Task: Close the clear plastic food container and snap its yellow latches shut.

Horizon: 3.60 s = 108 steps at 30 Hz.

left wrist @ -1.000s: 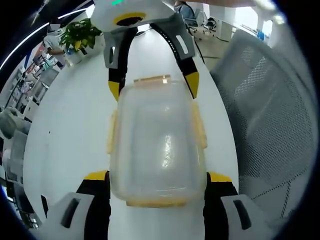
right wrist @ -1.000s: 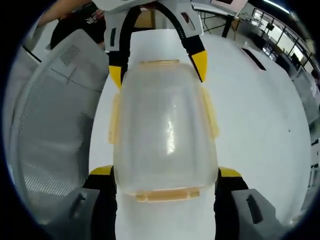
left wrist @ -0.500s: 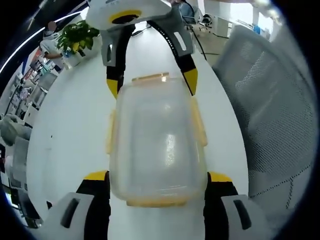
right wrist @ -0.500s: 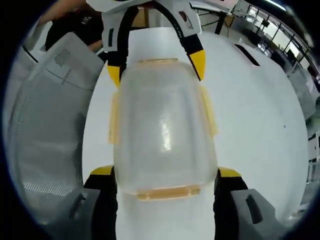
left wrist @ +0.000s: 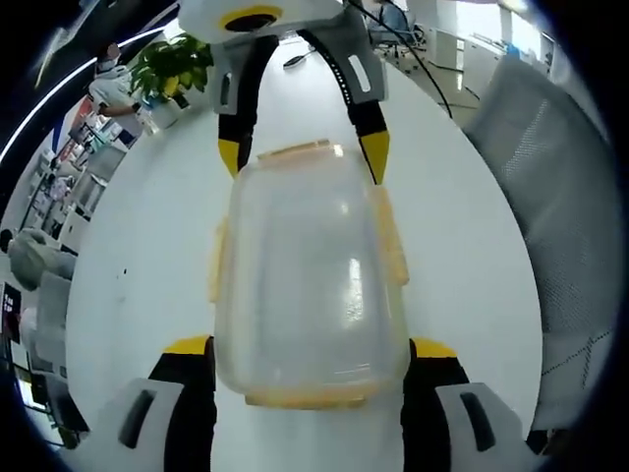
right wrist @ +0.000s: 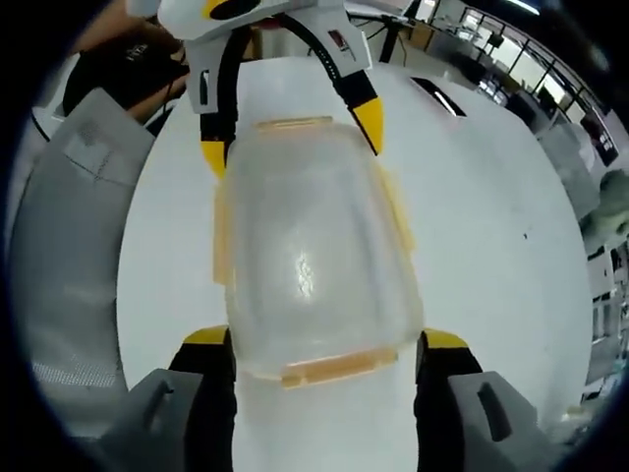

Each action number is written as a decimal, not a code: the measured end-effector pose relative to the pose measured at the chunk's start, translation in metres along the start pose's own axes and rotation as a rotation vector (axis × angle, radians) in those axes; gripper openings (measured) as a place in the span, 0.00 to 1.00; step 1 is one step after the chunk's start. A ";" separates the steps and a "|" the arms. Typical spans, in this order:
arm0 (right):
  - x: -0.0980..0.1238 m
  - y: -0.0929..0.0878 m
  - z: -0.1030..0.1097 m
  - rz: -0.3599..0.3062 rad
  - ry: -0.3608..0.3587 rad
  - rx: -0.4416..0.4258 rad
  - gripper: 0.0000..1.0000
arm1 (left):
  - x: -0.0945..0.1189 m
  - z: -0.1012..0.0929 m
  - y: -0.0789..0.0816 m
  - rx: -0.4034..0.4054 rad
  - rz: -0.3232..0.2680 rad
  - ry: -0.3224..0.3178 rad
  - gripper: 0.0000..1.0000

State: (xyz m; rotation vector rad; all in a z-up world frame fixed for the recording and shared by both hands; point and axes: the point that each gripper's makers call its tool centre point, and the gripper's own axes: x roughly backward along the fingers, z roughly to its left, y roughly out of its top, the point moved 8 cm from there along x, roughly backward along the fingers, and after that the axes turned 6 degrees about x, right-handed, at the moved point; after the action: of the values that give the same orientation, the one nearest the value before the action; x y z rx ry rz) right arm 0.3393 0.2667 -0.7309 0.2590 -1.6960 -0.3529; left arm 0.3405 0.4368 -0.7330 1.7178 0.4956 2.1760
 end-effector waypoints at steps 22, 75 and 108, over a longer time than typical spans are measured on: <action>-0.008 -0.001 -0.046 0.034 -0.044 0.028 0.69 | -0.010 0.045 -0.001 0.019 -0.028 0.008 0.75; 0.095 -0.009 0.093 -0.667 -0.335 -0.581 1.00 | 0.101 -0.136 -0.021 0.691 -0.576 0.226 0.95; 0.087 -0.052 0.219 -0.603 -0.562 -0.828 0.86 | 0.115 -0.216 -0.048 0.797 -0.582 0.341 0.81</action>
State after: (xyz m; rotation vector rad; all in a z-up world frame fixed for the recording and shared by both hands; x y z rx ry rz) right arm 0.1084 0.2051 -0.6993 0.0392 -1.8174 -1.6482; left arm 0.1059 0.5165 -0.7027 1.2186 1.8812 1.9198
